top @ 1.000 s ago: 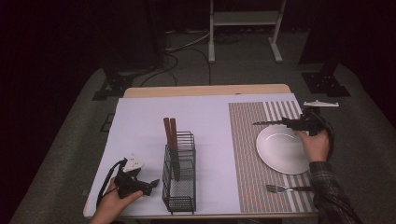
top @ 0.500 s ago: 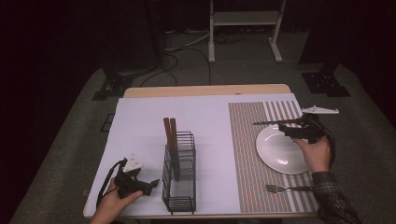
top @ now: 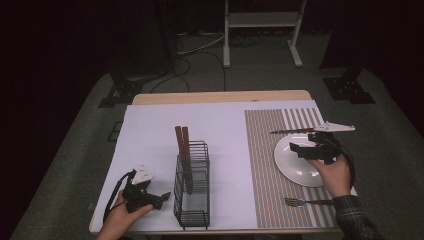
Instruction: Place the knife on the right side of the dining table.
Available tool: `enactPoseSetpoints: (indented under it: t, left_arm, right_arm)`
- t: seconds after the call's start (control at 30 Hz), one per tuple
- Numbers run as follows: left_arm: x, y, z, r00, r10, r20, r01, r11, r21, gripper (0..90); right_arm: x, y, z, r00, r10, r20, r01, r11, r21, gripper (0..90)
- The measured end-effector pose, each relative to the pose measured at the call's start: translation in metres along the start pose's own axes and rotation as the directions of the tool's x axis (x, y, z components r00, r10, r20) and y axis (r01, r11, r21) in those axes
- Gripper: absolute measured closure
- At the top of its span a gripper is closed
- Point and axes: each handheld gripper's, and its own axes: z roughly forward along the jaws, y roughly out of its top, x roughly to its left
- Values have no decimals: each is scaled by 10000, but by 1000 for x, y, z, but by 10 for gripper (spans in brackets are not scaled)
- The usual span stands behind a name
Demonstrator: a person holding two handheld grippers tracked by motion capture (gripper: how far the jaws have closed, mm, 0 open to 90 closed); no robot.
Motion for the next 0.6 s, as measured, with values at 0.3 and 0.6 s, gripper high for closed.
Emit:
enactPoseSetpoints:
  t: [0.3,0.6]
  left_arm:
    - [0,0,0,10000,-5,-3,5,10000,-3,0]
    - [0,0,0,10000,-6,-4,6,10000,-2,0]
  right_arm:
    - [25,0,-4,9967,-436,-682,429,9990,-118,154]
    - [48,1,-4,9884,-798,-1292,788,9968,-129,149]
